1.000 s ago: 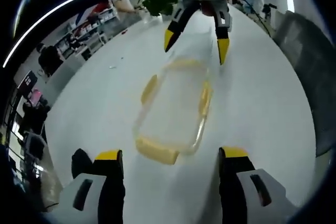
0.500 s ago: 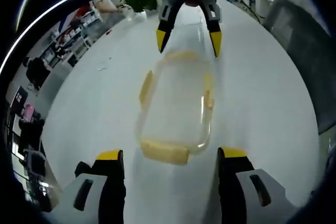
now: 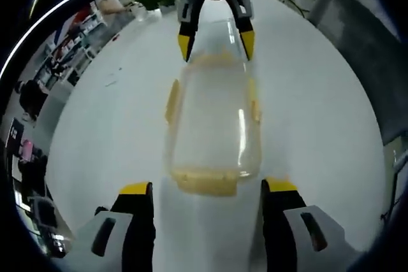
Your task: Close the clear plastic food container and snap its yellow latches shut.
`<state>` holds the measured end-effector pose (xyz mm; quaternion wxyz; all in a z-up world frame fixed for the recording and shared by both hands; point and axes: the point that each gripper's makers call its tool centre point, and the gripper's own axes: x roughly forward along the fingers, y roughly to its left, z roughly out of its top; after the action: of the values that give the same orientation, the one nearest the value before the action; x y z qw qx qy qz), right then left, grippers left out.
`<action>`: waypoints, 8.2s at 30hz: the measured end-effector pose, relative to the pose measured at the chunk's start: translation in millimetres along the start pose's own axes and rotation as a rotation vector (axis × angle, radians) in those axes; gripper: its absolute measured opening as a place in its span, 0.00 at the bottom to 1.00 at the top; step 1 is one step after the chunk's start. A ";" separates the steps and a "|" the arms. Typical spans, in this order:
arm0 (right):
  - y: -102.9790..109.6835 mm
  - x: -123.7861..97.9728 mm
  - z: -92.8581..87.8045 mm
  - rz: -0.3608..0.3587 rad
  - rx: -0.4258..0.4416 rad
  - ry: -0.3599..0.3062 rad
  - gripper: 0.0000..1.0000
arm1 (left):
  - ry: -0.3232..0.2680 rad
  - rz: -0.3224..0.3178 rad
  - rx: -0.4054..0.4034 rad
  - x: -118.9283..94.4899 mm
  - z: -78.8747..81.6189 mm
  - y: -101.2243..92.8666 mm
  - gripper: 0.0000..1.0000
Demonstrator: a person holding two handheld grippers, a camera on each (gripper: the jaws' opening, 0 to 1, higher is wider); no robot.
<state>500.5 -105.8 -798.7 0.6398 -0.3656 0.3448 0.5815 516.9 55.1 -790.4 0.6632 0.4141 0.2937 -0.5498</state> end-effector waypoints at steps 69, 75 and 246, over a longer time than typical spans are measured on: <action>3.6 5.6 -7.0 0.073 -0.010 0.254 0.36 | 0.107 -0.171 0.045 8.6 -1.8 -7.9 0.37; 4.1 5.1 -7.1 0.068 -0.010 0.249 0.35 | 0.118 -0.144 0.014 7.7 -1.2 -6.6 0.36; -13.1 -158.9 -181.8 0.073 0.052 0.216 0.52 | 0.086 -0.191 -0.089 64.8 216.1 -10.0 0.46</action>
<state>496.9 -342.7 -750.2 0.5866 -0.3968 0.4396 0.5524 507.4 -165.4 -742.7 0.6124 0.3774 0.3843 -0.5786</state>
